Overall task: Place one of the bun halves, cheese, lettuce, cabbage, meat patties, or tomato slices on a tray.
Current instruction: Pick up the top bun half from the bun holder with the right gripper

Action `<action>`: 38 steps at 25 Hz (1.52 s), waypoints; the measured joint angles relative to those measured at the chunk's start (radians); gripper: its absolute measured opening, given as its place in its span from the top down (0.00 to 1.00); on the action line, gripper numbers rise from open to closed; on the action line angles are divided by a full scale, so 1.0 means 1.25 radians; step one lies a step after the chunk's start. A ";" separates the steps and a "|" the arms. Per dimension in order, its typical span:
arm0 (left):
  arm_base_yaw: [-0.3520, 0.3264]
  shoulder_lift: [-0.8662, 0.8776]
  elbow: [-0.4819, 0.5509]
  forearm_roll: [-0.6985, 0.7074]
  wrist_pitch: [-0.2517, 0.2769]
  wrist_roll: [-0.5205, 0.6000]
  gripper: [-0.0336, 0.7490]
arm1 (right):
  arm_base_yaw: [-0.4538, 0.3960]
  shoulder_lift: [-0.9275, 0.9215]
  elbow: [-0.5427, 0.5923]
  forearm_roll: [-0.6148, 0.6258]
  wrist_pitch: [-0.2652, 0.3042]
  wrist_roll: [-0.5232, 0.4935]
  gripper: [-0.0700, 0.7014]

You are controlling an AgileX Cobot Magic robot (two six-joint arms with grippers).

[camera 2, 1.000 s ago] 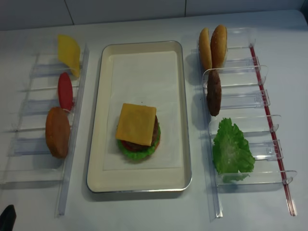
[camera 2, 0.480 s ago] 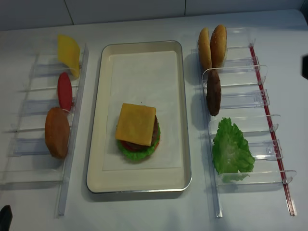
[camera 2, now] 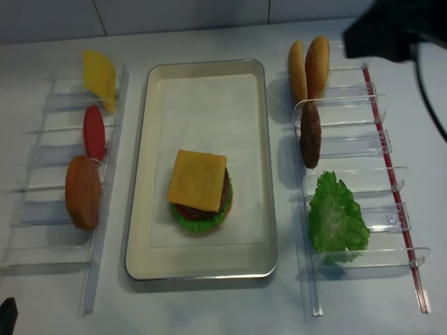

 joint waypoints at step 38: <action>0.000 0.000 0.000 0.000 0.000 0.000 0.31 | 0.146 0.689 -0.516 -0.328 0.067 0.392 0.23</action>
